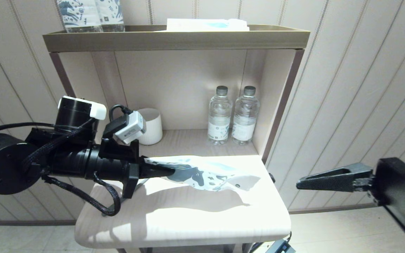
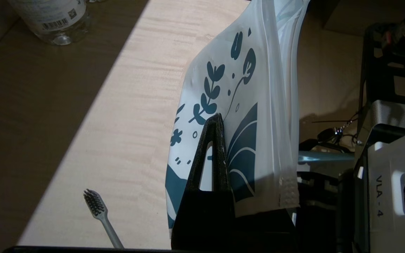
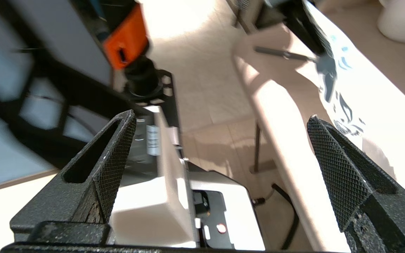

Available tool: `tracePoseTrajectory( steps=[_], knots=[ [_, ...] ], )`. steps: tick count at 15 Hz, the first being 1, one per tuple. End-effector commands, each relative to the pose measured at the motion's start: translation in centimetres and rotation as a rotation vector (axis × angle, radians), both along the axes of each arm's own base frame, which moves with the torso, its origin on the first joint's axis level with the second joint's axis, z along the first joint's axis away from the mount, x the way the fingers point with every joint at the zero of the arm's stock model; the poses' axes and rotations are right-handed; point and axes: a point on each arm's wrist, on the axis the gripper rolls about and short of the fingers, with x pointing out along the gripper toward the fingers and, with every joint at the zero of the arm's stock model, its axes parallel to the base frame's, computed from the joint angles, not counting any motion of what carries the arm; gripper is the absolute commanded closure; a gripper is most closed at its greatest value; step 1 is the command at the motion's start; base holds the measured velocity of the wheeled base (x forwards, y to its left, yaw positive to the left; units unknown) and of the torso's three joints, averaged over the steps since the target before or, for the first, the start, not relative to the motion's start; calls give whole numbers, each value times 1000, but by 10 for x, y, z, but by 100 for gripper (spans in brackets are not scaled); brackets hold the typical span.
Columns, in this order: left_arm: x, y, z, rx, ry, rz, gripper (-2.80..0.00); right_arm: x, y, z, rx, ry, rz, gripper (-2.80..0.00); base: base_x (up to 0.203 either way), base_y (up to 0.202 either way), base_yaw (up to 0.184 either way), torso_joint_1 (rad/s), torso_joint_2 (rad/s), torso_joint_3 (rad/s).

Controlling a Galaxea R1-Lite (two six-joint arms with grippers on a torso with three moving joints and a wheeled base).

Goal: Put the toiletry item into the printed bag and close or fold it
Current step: Hand it to the other hand

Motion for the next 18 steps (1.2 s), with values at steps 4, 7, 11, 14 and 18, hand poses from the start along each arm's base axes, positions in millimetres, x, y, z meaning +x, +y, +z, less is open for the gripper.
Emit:
tracePoseTrajectory(
  steps=[4,7,11,14,18],
  knots=[
    [2,-1,1,-3,-4,-3,0,43,14,-33,-115,65,-34,-280,0,0,0,0,0,0],
    [4,-1,0,-4,-1,-2,0,57,22,-51,-167,95,-19,-280,0,0,0,0,0,0],
    [4,0,3,-15,13,5,0,80,16,-49,-166,59,-81,-280,0,0,0,0,0,0],
    [2,1,4,-16,15,5,0,92,4,-35,-142,18,-156,-280,0,0,0,0,0,0],
    [2,0,7,-39,42,1,0,109,5,-41,-161,30,-170,-280,0,0,0,0,0,0]
  ],
)
